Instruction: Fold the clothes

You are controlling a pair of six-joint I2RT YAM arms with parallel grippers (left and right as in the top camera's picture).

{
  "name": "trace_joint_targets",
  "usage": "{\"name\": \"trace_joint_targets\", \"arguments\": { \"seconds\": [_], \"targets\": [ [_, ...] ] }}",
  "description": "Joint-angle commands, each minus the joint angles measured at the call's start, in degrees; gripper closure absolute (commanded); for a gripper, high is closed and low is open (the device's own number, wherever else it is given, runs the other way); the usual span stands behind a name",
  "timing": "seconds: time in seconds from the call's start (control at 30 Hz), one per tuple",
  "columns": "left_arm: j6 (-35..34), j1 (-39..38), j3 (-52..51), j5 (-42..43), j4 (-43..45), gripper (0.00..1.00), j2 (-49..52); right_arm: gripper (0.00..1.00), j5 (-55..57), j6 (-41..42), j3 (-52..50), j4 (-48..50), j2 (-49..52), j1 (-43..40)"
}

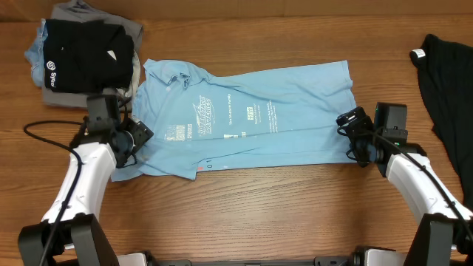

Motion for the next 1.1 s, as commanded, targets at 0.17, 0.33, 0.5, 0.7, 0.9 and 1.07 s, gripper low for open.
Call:
{"name": "trace_joint_targets", "arguments": {
  "seconds": [0.17, 0.33, 0.5, 0.7, 0.9, 1.07],
  "targets": [
    [7.1, 0.2, 12.0, -0.2, -19.2, 0.26, -1.3, 0.00, -2.9, -6.3, 7.4, -10.9, -5.3, -0.2],
    [9.0, 0.2, 10.7, -0.6, -25.2, 0.03, -0.4, 0.00, -9.6, -8.9, 7.8, -16.6, -7.5, -0.1],
    [9.0, 0.4, 7.8, -3.7, -24.1, 0.05, 2.4, 0.00, -17.4, -14.6, 7.8, -23.8, -7.5, 0.0],
    [12.2, 0.7, 7.8, -3.5, -20.9, 0.07, 8.4, 0.00, -17.2, -20.6, 7.8, -31.5, -7.5, 0.0],
    [14.6, 0.6, 7.8, 0.2, -16.2, 0.11, 13.7, 0.00, -17.2, -20.9, 7.8, -32.9, -7.5, 0.0],
    [15.5, 0.6, 7.8, 1.6, -14.4, 0.14, 15.2, 0.00, -17.3, -20.9, 7.6, -33.1, -7.5, 0.2]
  ]
}}
